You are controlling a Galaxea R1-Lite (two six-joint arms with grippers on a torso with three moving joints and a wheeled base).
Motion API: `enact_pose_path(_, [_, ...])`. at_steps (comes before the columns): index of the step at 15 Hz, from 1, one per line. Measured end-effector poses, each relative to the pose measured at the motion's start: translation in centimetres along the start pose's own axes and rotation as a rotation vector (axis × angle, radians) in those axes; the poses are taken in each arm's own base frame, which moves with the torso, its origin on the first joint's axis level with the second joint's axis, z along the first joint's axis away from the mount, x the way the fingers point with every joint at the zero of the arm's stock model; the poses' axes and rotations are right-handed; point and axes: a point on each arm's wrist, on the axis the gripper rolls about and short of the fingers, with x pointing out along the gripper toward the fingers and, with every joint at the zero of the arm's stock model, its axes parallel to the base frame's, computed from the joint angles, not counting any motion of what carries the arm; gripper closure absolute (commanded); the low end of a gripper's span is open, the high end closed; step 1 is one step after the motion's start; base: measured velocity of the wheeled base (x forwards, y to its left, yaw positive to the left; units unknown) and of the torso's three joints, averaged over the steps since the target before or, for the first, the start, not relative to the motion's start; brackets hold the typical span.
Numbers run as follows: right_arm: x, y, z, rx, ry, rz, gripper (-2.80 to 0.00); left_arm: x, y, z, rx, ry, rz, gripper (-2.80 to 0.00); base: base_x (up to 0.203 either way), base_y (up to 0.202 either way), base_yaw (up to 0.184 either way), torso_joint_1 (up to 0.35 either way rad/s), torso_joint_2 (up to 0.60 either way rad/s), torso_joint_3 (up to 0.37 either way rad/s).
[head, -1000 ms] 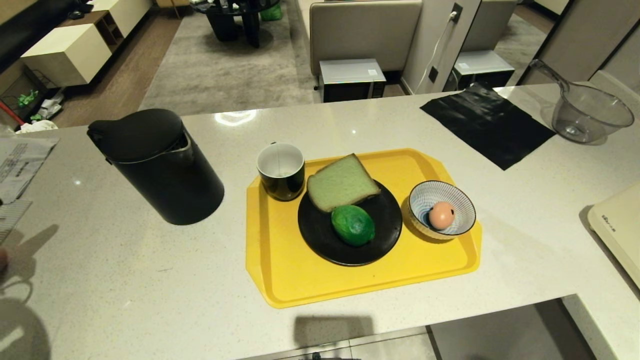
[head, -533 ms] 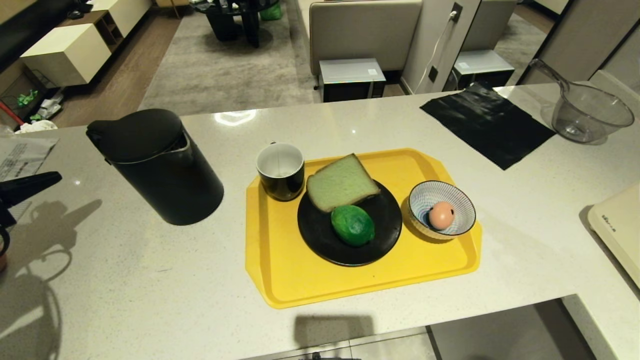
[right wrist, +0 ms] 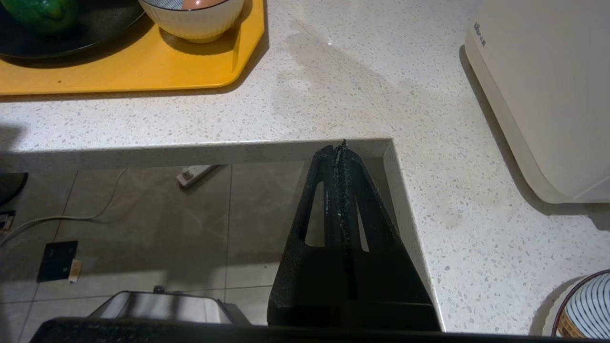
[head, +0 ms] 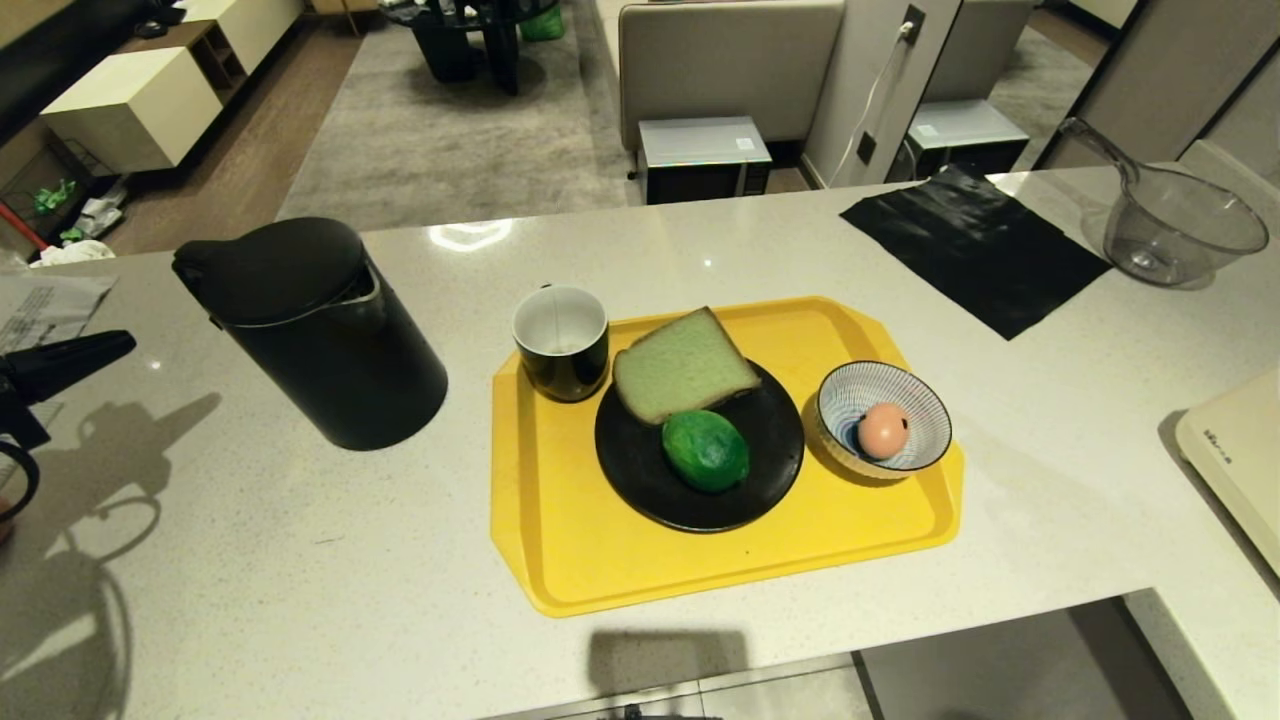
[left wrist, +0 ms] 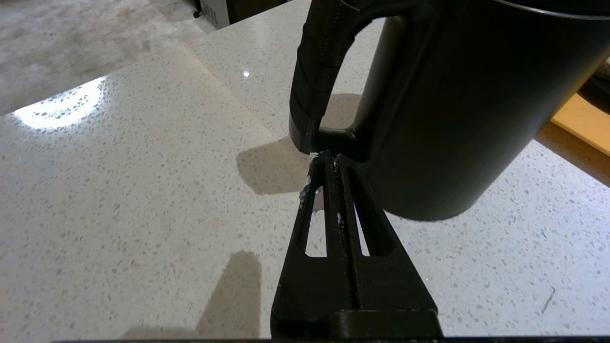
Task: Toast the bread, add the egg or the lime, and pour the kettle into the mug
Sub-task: Pick up the kettle
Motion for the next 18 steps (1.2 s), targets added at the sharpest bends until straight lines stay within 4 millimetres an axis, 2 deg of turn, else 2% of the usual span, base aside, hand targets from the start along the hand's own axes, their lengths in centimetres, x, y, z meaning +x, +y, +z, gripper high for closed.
enact_pose_path(6, [0.0,0.0,0.0,0.0,-0.001,0.0,0.0,-0.7,-1.6,0.4,-0.005,0.004,0.004,0.0,0.0,0.0,0.0,0.0,0.0,0.0])
enact_pose_path(11, [0.0,0.0,0.0,0.0,0.0,0.0,0.0,-0.9,-2.1,1.2,0.009,0.0,0.014,0.0,0.0,0.0,0.0,0.0,0.0,0.0])
enact_pose_path(12, [0.0,0.0,0.0,0.0,0.0,0.0,0.0,-0.9,-2.2,1.2,0.009,0.001,0.025,-2.8,0.0,0.0,0.0,0.0,0.0,0.0])
enact_pose_path(18, [0.0,0.0,0.0,0.0,0.0,0.0,0.0,-0.7,-2.8,1.1,-0.011,0.003,0.029,-2.8,0.0,0.0,0.0,0.0,0.0,0.0])
